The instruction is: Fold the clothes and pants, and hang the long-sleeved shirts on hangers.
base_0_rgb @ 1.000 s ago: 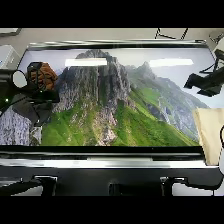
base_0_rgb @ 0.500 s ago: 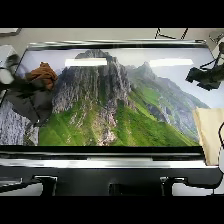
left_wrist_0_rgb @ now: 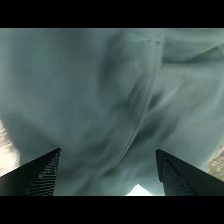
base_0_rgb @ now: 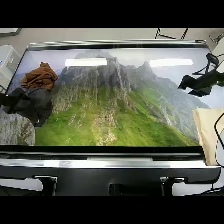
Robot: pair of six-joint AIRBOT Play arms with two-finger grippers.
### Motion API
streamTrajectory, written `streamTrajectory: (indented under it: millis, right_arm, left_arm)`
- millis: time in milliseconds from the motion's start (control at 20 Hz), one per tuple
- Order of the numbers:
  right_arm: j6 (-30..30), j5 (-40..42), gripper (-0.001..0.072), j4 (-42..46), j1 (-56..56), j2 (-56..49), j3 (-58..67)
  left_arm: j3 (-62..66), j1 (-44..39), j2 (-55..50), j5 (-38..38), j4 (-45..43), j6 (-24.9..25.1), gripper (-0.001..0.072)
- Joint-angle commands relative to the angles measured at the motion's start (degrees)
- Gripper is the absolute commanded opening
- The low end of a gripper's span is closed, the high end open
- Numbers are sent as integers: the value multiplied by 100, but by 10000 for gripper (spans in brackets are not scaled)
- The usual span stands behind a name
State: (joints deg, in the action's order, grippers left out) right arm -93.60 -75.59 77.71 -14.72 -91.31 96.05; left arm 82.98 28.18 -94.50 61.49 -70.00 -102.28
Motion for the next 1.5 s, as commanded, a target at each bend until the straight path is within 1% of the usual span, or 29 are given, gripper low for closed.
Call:
streamTrajectory:
  millis: [0, 100, 150, 200, 250, 300, 450, 600, 700, 850, 900, 1000, 1100, 1200, 1250, 1300, 1400, 1450]
  right_arm:
    - [-4, -345, 612, -238, 4, -35, -2]
    - [-20, -584, 612, -319, 4, -35, -2]
    - [-20, -719, 612, -363, 4, -35, 0]
    - [-20, -866, 612, -382, 4, -35, 0]
    - [-20, -992, 612, -387, 4, -35, 0]
    - [-20, -1110, 612, -385, 4, -26, 0]
    - [-17, -1300, 611, -385, 4, 33, 0]
    - [-17, -1298, 609, -442, 4, 197, 4]
    - [-15, -1298, 608, -538, 4, 378, 4]
    - [4, -1250, 608, -660, 4, 750, 4]
    - [4, -1200, 608, -658, 4, 898, 4]
    - [52, -1062, 608, -658, 4, 1196, 7]
    - [114, -920, 608, -656, 4, 1482, 7]
    - [190, -824, 608, -654, 4, 1733, 7]
    - [245, -826, 608, -654, 4, 1843, 4]
    - [249, -833, 608, -634, 4, 1917, 4]
    - [238, -839, 609, -570, 4, 2022, 4]
    - [238, -850, 608, -544, 4, 2037, 4]
  left_arm:
    - [-20, -232, -664, -509, 859, 549, 716]
    - [-17, -422, -890, -549, 848, 540, 713]
    - [-17, -474, -949, -483, 850, 540, 593]
    - [-17, -494, -951, -387, 866, 546, 229]
    - [13, -509, -907, -214, 975, 765, 66]
    - [70, -516, -811, -52, 1137, 1043, 22]
    - [251, -640, -15, 17, 1290, 1410, 20]
    - [275, -1043, 1410, 22, 1300, 1709, 20]
    - [269, -1558, 2380, -70, 1303, 1709, 20]
    - [267, -2940, 3624, -614, 1300, 1650, 20]
    - [267, -3530, 3886, -861, 1294, 1554, 19]
    - [267, -4712, 4070, -1255, 1187, 1397, 20]
    - [79, -5853, 3950, -1672, 791, 1156, 20]
    - [-413, -6767, 3604, -2245, 457, 778, 20]
    - [-713, -7104, 3340, -2542, 437, 610, 20]
    - [-1038, -7420, 2981, -2885, 442, 310, 20]
    - [-1456, -7906, 2114, -3508, 466, -769, 24]
    - [-1458, -8063, 1655, -3582, 616, -1132, 88]
